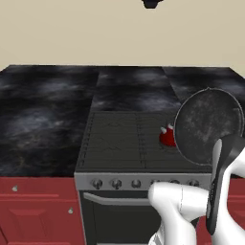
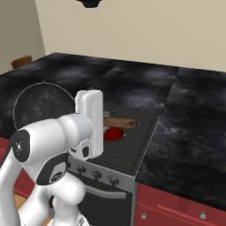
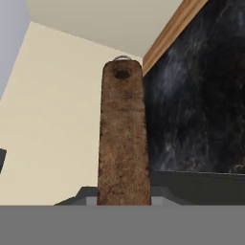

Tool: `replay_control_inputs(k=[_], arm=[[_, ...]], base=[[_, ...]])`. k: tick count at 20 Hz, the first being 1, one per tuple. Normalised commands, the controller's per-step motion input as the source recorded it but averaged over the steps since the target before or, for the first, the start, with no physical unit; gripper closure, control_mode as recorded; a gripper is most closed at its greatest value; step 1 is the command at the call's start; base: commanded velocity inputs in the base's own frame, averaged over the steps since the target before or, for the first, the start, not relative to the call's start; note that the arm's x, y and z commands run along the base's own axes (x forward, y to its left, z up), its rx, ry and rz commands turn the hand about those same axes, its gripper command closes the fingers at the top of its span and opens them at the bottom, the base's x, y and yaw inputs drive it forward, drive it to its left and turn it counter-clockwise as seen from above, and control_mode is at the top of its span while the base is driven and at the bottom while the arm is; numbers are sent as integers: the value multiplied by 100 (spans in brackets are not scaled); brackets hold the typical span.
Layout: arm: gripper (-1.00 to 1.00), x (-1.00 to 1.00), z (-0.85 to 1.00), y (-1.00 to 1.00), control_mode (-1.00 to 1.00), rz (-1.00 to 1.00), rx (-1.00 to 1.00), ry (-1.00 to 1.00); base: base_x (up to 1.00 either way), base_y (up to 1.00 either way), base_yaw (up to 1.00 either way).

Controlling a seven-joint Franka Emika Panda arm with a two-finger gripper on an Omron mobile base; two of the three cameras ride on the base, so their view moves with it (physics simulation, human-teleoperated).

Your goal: Pick the pan from the cabinet and place it on the stove. Then turn on the stove burner for the pan.

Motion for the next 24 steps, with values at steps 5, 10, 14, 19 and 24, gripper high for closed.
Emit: replay_control_inputs(k=[5, 10, 14, 19, 24], arm=[[100, 0, 0, 0, 100, 0, 0, 0], [100, 0, 0, 0, 100, 0, 0, 0], [100, 0, 0, 0, 100, 0, 0, 0], [100, 0, 0, 0, 100, 0, 0, 0], [100, 0, 0, 0, 100, 0, 0, 0]], base=[[30, 1, -27], [25, 1, -28], [16, 5, -24], [19, 8, -18], [30, 19, -10]])
